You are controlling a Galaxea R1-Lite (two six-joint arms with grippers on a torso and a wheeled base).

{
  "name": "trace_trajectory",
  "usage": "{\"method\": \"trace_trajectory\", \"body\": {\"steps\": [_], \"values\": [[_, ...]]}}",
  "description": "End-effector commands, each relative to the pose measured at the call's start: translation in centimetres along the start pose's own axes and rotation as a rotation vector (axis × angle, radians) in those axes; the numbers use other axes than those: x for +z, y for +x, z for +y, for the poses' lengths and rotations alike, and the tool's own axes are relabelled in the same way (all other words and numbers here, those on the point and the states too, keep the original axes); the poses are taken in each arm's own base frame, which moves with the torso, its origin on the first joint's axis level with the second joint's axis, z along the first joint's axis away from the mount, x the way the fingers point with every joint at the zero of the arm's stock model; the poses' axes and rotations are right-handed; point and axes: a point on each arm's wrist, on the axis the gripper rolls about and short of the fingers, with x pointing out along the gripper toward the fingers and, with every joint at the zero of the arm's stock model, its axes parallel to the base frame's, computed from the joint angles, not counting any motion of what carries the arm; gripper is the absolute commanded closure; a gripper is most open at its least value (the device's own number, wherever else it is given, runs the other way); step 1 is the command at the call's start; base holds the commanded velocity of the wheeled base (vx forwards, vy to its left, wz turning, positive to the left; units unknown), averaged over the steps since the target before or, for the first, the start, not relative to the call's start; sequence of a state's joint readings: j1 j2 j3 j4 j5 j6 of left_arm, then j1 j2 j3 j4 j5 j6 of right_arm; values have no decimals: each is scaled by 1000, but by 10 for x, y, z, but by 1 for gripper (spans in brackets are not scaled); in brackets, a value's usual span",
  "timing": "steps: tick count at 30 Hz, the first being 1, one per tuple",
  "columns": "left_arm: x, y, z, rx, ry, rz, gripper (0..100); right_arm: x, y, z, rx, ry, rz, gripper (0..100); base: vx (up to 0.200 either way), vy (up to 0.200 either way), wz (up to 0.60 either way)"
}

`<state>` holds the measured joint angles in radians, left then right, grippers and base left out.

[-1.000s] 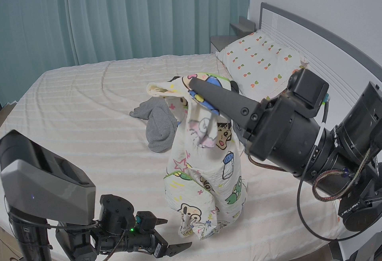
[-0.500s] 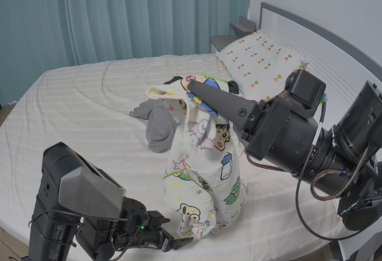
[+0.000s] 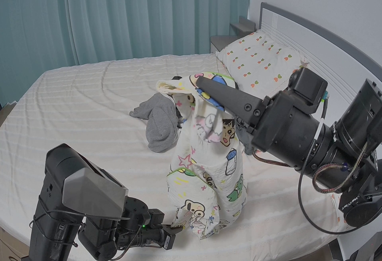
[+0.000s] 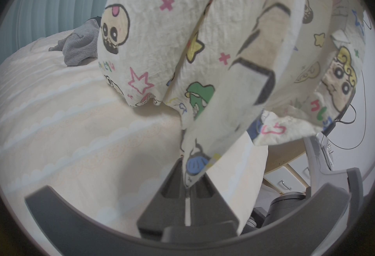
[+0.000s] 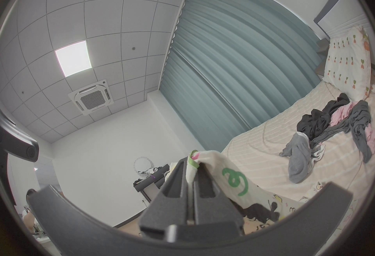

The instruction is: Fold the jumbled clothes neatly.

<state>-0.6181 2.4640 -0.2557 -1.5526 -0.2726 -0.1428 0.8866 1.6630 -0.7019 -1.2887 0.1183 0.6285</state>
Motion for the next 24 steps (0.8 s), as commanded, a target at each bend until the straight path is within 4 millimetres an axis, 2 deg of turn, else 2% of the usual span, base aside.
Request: {"method": "trace_trajectory", "body": {"steps": [1,3,8,12,17,19,21,22,24], "values": [[18,-32,-3,15,-4,-75,100,11,-11,-16,-69,-22,-27,100,0,0,0],[20,-37,-2,21,-8,-85,100,12,-13,-18,-79,-24,-28,100,0,0,0],[50,-89,-9,43,-94,-262,100,14,-39,-37,-188,-45,-23,100,0,0,0],[62,-117,-9,117,-149,-383,100,9,-57,-51,-269,-49,2,100,0,0,0],[74,-143,-9,184,-244,-529,100,-6,-79,-72,-386,-45,71,100,0,0,0],[83,-161,-15,220,-298,-643,100,-21,-95,-87,-477,-46,136,100,0,0,0],[84,-166,-16,245,-307,-677,100,-26,-100,-90,-509,-54,154,100,0,0,0],[88,-175,-19,300,-320,-746,100,-38,-109,-97,-579,-75,200,100,0,0,0],[92,-184,-23,329,-329,-806,100,-46,-114,-103,-640,-96,226,100,0,0,0]]}}
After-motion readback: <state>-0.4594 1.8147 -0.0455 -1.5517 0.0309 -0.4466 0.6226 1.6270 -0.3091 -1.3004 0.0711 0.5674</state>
